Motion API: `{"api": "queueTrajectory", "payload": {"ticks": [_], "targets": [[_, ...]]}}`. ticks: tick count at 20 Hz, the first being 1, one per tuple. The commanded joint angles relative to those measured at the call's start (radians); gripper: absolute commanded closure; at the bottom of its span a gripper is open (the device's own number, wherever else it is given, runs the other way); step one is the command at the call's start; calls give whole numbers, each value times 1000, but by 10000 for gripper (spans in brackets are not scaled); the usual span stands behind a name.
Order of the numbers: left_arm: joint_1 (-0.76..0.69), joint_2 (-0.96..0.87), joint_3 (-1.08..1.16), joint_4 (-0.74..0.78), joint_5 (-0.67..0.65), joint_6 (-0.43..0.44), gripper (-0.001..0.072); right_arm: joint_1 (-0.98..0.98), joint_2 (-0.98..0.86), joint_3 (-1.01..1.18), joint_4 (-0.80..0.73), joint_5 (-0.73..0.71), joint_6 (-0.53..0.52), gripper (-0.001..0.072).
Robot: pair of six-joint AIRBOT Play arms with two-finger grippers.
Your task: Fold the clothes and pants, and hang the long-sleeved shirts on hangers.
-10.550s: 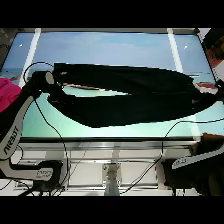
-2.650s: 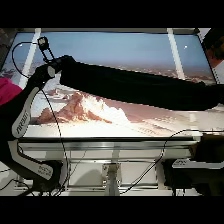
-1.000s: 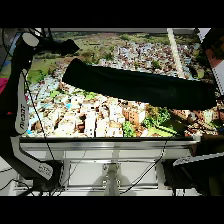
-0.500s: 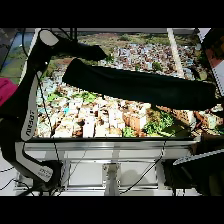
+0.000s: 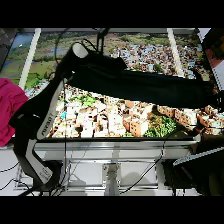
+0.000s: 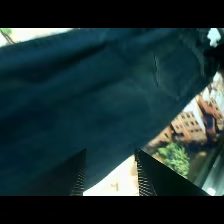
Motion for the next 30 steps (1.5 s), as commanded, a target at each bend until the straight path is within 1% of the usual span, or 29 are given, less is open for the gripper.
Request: {"api": "queueTrajectory", "payload": {"ticks": [1,2,3,4,5,6,8,10,11,13,15,17,18,20,22,25,27,28,30], "targets": [[-90,-106,0,-39,131,-67,413,27,0,1,31,-7,0,670],[-111,-131,0,-72,185,-67,546,27,4,1,31,5,1,671],[-133,-158,0,-97,248,-66,657,27,13,1,31,9,2,672],[-153,-184,0,-100,317,-67,665,26,27,1,31,10,2,672],[-171,-206,0,-105,374,-68,697,26,47,1,32,6,2,672],[-186,-225,0,-104,420,-76,696,26,70,1,31,3,2,672],[-206,-262,0,-104,477,-132,696,26,125,1,33,5,1,672],[-209,-288,0,-95,485,-170,698,27,179,2,69,40,-30,671],[-209,-299,0,-73,484,-215,698,29,201,6,113,77,-45,671],[-209,-307,0,9,485,-301,699,47,229,42,220,190,-74,671],[-209,-307,0,132,481,-400,700,97,248,82,290,273,-75,671],[-209,-308,0,232,446,-488,699,179,279,101,299,265,-74,671],[-209,-310,0,267,413,-509,700,227,291,106,300,253,-73,671],[-208,-318,0,286,357,-520,699,345,301,123,299,243,-69,671],[-207,-328,0,286,330,-520,699,463,301,127,294,239,-69,671],[-202,-337,0,282,325,-554,698,650,301,127,252,205,-68,672],[-196,-322,14,278,326,-554,699,752,301,126,221,147,-60,671],[-191,-305,26,280,327,-552,699,790,301,127,212,120,-53,672],[-176,-251,45,288,326,-501,699,854,300,127,192,62,-27,672]]}}
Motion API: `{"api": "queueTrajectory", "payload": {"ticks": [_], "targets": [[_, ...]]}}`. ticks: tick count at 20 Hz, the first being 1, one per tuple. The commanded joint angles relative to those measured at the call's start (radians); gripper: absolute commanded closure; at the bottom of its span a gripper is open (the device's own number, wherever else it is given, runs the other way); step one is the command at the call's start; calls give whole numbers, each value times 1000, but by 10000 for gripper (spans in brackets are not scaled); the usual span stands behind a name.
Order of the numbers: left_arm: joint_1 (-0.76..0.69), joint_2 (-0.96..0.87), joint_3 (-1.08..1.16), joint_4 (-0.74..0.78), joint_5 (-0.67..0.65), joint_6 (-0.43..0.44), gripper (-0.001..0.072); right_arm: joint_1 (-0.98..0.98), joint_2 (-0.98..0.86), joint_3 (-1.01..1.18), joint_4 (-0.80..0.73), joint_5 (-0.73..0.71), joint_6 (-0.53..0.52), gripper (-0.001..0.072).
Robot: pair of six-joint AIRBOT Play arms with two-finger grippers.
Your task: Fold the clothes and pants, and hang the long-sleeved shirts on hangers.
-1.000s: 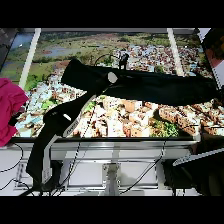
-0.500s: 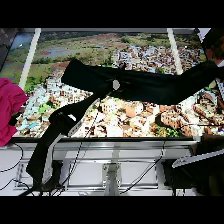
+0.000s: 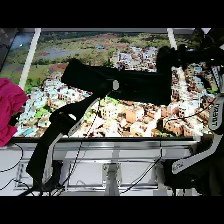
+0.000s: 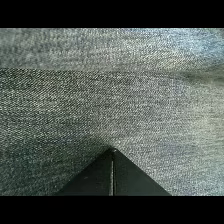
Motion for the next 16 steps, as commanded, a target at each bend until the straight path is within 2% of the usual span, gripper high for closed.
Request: {"api": "queueTrajectory", "payload": {"ticks": [1,3,5,6,9,12,13,15,16], "targets": [[24,87,23,32,12,50,699,139,1,1,-46,-102,44,672],[47,159,23,223,-1,34,699,187,-5,1,-49,-111,53,672],[89,233,23,455,-68,-61,699,240,-21,1,-50,-111,69,672],[114,268,23,550,-123,-80,698,269,-34,1,-53,-111,72,672],[190,346,23,683,-247,-79,697,362,-91,1,-62,-111,103,672],[253,388,23,723,-275,-78,697,456,-150,-1,-113,-118,174,662],[270,396,23,722,-275,-78,696,479,-159,-1,-137,-120,179,633],[286,404,23,722,-285,-78,696,504,-160,0,-172,-124,178,434],[286,403,23,722,-296,-78,696,504,-160,7,-175,-126,177,362]]}}
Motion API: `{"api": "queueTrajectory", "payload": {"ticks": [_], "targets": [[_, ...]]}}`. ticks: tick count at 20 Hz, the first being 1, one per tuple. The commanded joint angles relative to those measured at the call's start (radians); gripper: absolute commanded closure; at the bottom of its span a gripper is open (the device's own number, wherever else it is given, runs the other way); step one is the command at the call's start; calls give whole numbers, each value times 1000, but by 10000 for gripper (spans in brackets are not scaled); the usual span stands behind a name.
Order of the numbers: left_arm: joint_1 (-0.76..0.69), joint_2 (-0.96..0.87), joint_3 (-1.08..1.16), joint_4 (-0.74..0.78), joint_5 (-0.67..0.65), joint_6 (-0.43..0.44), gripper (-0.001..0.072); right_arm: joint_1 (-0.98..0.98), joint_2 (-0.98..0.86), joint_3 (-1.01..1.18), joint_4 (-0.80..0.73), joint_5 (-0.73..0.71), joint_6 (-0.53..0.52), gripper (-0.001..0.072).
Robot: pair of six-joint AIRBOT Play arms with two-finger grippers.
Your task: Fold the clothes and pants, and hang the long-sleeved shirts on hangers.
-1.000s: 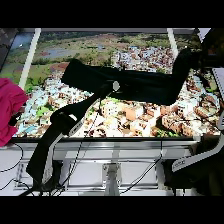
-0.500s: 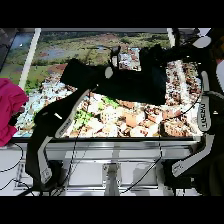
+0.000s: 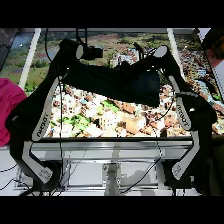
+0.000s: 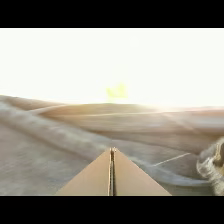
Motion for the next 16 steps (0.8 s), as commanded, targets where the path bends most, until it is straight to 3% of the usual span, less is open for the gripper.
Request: {"api": "queueTrajectory", "payload": {"ticks": [1,10,11,12,16], "targets": [[27,19,0,40,-44,-3,696,34,-15,18,-58,-7,21,355],[10,19,0,27,-47,-3,696,-69,2,187,-66,-17,18,356],[8,19,0,9,-47,-3,696,-74,3,187,-72,-18,11,431],[7,19,0,-13,-52,16,696,-82,3,187,-79,-20,-9,675],[1,21,0,-20,-126,115,696,-182,4,164,-100,63,-79,673]]}}
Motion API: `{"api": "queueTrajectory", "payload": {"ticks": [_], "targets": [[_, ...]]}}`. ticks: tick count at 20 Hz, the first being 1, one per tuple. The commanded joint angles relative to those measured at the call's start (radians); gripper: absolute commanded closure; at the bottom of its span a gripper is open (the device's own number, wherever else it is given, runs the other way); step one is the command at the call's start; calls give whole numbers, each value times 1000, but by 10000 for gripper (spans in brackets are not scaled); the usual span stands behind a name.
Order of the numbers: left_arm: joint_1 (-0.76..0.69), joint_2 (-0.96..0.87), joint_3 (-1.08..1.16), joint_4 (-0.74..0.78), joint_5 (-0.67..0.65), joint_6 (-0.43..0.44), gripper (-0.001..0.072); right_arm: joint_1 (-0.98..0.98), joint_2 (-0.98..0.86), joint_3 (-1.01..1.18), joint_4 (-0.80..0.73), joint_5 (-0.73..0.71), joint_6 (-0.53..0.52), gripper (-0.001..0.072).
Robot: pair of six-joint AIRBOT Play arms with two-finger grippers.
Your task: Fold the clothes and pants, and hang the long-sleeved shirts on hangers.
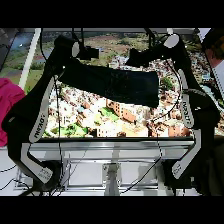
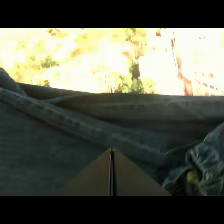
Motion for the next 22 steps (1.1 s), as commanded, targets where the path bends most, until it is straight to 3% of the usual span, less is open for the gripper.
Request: {"api": "queueTrajectory", "payload": {"ticks": [1,5,7,11,13,14,15,16,20,22], "targets": [[-2,3,0,-14,-75,92,696,-99,3,-33,-8,100,-80,673],[12,20,0,-15,-169,232,697,-253,62,-195,9,139,-190,673],[28,31,-1,-55,-202,290,697,-358,111,-315,88,150,-259,673],[106,45,-1,-374,-185,413,697,-549,182,-599,285,187,-343,671],[148,45,-1,-562,-163,473,697,-584,182,-727,269,172,-349,655],[167,45,-1,-629,-145,486,697,-584,182,-781,265,147,-349,551],[181,45,-1,-662,-136,499,697,-574,182,-830,266,109,-349,359],[190,45,0,-669,-134,508,697,-559,182,-861,256,87,-351,247],[196,45,-1,-665,-158,512,697,-494,181,-864,95,-13,-379,204],[193,44,-1,-666,-171,523,697,-480,181,-852,72,-63,-374,52]]}}
